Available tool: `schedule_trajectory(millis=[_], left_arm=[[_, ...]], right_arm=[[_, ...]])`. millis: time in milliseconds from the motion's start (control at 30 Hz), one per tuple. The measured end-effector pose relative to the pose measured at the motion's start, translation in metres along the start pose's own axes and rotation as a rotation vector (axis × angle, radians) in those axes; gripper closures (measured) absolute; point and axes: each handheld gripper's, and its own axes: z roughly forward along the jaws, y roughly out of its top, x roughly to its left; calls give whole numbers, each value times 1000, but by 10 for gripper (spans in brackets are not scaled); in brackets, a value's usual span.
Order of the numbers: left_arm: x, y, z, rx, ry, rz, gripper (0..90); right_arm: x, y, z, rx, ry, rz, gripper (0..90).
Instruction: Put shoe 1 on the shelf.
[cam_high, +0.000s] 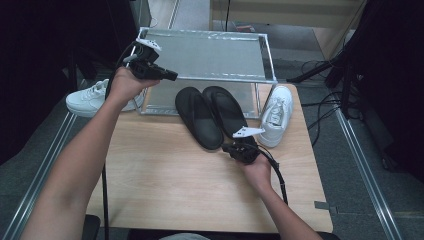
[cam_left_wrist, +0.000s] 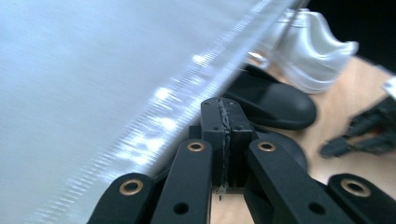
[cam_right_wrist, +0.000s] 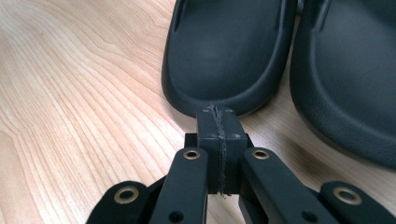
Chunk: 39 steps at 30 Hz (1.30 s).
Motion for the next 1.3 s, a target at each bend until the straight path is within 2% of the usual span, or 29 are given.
schedule_trajectory(millis=[33,200,300,433,467,567,700,900,1300], left_arm=[[3,3,1,8,25,3,900],[18,6,10,36,60,-26,900],[21,5,13,30,58,-27,900],[20,4,13,35,56,-11,900],[20,4,13,37,59,-8,900],[21,4,13,43,50,-25,900],[19,4,14,48,63,-10,900],[12,8,13,79,97,7,900],[13,6,13,70,89,1,900]], right_arm=[[0,0,1,4,2,1,900],[-2,-1,3,3,-1,7,900],[-3,1,5,4,-3,24,900],[-1,3,10,15,-1,20,900],[0,3,12,19,-4,7,900],[3,3,17,23,-12,0,900],[9,7,20,31,-32,-46,900],[13,13,30,24,-25,-49,900],[29,30,56,-1,-10,-37,900]])
